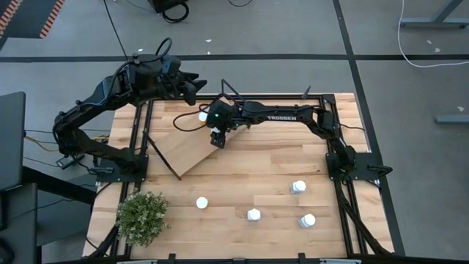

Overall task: Pick and place medicine bottles onto shelf by color
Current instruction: Put the orange pill bottle on the shelf

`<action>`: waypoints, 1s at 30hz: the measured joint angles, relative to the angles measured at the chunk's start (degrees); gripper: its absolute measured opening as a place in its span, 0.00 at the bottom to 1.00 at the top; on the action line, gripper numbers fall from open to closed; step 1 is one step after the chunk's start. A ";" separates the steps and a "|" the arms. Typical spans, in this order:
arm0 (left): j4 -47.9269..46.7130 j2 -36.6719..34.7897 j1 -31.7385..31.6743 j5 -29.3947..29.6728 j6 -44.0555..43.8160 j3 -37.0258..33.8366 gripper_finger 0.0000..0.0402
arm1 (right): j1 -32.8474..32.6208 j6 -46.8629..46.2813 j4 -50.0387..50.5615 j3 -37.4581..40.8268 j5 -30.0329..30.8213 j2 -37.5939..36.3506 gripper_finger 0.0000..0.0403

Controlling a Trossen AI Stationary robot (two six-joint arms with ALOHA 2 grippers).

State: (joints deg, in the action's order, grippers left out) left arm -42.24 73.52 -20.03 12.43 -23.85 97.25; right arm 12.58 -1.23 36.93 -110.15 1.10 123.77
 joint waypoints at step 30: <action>-22.32 10.81 6.64 -15.30 13.96 -0.02 0.57 | -1.24 -19.78 41.93 -0.06 8.76 -33.18 0.70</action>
State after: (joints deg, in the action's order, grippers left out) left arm -64.56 84.33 -13.39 -2.87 -9.89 97.23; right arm 11.34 -21.00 78.87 -110.21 9.86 90.59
